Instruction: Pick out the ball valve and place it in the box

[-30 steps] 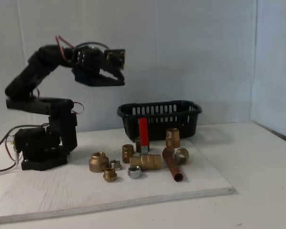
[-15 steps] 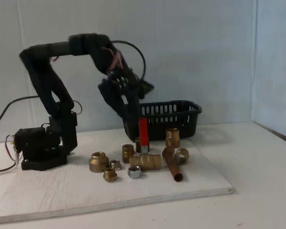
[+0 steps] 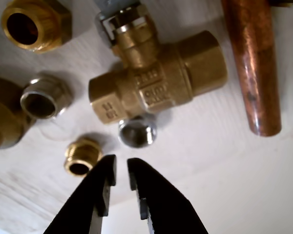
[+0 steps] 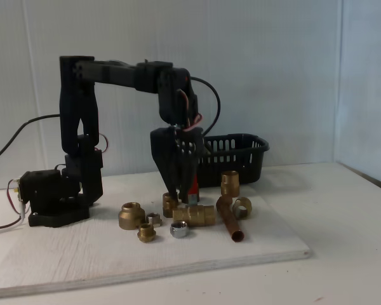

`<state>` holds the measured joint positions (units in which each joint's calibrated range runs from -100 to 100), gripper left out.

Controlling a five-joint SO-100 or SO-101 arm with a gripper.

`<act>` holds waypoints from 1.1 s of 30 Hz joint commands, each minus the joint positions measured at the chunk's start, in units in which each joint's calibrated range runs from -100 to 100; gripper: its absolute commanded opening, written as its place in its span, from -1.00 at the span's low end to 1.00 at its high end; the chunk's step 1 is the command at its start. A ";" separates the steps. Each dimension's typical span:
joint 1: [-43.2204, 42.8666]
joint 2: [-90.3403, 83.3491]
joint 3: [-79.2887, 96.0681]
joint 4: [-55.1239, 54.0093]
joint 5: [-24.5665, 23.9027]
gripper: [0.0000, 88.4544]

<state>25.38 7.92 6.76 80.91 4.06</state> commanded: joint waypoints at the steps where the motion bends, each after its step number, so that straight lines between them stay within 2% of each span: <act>1: 0.16 1.28 -4.51 1.53 0.29 -0.97; 13: 0.75 1.96 -8.57 1.61 -0.28 -0.97; 19: 2.37 2.63 -12.36 1.53 -4.68 -0.97; 30: 2.74 2.47 -12.72 1.70 -4.52 -0.97; 33: 2.74 1.79 -12.90 1.87 -2.30 -0.97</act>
<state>27.75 11.14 -3.31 82.55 -0.03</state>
